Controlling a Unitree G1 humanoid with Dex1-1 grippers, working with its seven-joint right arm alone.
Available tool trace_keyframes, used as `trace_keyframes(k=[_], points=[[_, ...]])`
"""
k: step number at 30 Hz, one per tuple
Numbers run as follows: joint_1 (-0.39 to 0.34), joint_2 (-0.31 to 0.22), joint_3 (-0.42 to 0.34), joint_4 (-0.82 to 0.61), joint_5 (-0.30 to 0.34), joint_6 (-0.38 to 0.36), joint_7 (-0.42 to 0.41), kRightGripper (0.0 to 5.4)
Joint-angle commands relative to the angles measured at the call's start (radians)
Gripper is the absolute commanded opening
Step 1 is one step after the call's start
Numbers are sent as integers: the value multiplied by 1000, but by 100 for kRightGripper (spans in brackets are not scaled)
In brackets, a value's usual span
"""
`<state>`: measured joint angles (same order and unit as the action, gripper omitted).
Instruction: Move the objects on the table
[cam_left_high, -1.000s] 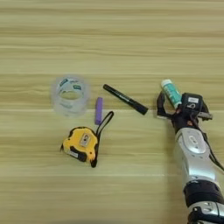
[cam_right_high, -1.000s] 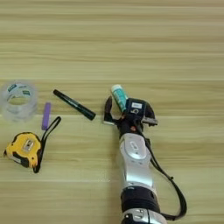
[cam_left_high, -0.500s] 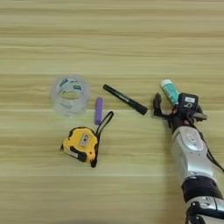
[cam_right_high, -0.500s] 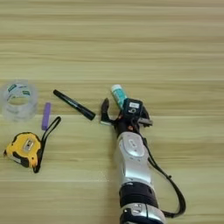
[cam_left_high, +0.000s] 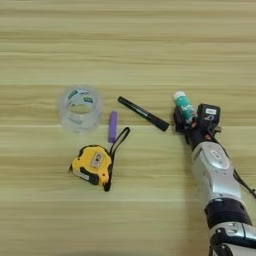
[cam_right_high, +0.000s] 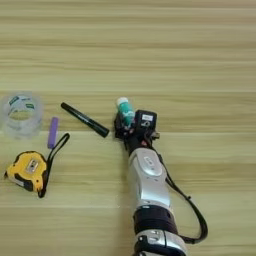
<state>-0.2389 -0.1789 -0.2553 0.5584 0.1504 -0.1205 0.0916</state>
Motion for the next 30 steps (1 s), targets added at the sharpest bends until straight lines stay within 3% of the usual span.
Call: trace_keyframes(k=[1, 13, 30], points=[[-28, 2, 16, -29, 8, 22, 16, 298], [-14, 21, 44, -66, 17, 37, 76, 184], [18, 30, 113, -116, 11, 78, 149, 181]])
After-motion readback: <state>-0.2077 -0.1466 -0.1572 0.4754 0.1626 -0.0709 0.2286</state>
